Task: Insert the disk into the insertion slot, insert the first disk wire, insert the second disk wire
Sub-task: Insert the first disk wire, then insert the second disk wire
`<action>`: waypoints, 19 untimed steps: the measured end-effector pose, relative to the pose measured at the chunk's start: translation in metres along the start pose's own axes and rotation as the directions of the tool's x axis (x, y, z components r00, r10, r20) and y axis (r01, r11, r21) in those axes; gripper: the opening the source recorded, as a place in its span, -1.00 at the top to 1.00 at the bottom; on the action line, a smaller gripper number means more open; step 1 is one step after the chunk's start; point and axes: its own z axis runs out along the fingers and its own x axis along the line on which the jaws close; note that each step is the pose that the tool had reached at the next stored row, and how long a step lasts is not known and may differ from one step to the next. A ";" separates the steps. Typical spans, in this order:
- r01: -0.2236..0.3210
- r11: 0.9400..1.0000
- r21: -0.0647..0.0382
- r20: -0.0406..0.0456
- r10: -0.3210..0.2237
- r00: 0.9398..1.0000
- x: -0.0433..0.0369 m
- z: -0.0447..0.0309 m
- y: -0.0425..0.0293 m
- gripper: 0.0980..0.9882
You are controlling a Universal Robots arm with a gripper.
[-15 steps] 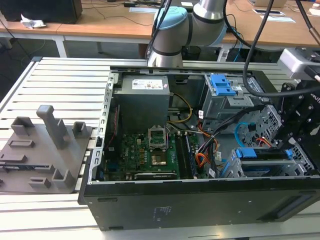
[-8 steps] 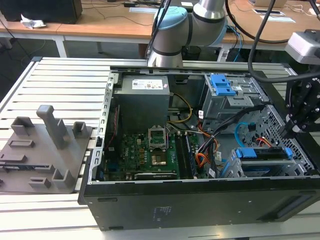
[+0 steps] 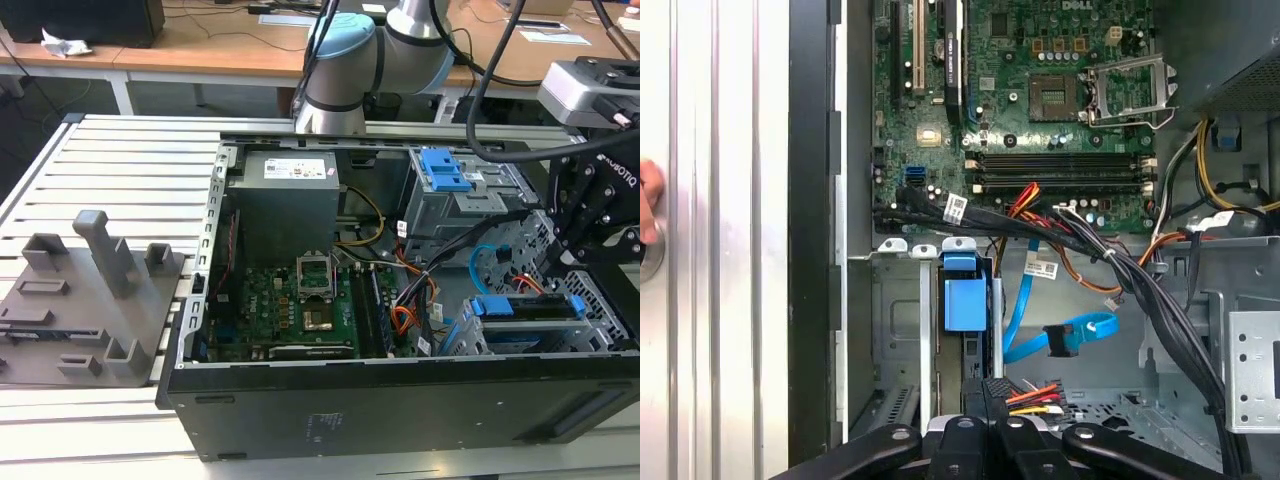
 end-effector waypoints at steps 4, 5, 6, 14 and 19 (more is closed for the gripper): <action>0.000 1.000 0.000 0.000 0.000 1.000 0.0000 0.0000 0.0001 0.98; 0.000 1.000 0.000 0.000 0.000 1.000 0.0000 0.0000 0.0002 0.98; 0.000 1.000 0.000 0.000 0.000 1.000 0.0000 0.0000 0.0002 0.98; 0.000 1.000 0.000 0.000 0.000 1.000 0.0000 0.0000 0.0004 0.54; 0.002 1.000 0.000 0.000 -0.002 1.000 -0.0166 -0.0004 0.0007 0.54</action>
